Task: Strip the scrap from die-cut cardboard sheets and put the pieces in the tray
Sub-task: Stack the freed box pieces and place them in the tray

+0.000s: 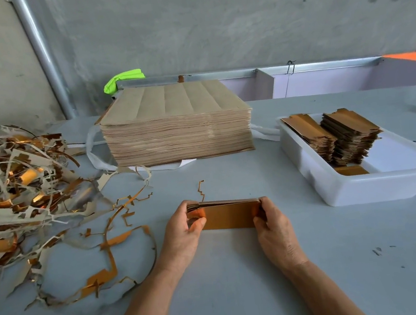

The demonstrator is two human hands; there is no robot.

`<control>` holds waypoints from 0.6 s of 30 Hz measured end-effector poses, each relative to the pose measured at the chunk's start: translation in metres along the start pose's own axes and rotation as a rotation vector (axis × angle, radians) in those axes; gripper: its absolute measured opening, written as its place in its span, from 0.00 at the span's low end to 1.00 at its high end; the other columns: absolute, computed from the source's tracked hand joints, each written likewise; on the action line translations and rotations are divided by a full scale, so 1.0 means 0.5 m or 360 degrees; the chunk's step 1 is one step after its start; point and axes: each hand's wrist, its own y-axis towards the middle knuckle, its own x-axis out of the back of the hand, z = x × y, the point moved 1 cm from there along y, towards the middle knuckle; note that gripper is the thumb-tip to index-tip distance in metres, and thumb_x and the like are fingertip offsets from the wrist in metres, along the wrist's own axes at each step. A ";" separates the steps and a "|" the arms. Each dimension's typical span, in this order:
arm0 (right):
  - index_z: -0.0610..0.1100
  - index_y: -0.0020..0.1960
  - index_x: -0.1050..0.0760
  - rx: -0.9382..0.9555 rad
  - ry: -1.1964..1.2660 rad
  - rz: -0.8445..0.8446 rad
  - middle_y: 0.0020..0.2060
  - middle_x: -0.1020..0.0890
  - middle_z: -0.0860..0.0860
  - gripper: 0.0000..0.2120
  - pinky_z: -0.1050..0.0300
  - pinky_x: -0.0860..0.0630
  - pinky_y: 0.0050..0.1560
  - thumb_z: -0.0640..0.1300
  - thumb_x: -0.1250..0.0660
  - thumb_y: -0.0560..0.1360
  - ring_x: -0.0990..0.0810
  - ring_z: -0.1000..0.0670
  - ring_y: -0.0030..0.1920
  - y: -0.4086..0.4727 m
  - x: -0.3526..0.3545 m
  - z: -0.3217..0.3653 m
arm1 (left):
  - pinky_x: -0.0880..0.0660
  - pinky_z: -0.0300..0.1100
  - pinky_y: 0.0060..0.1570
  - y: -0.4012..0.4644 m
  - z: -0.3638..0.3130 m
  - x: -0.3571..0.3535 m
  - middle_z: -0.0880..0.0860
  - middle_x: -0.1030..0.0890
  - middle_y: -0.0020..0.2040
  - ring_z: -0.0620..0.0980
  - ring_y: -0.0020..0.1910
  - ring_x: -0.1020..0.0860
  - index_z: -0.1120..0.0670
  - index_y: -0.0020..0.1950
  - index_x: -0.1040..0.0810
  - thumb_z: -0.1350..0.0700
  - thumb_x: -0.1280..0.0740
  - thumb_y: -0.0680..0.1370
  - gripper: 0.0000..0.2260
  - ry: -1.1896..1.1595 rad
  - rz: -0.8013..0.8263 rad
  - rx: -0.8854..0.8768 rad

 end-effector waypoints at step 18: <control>0.47 0.62 0.31 -0.0584 0.1043 -0.0267 0.50 0.23 0.46 0.19 0.57 0.22 0.45 0.33 0.33 0.75 0.20 0.47 0.47 0.002 0.033 0.025 | 0.25 0.35 0.36 -0.010 -0.043 -0.008 0.47 0.16 0.38 0.46 0.39 0.18 0.52 0.46 0.20 0.67 0.33 0.75 0.09 -0.0313 -0.0097 0.0428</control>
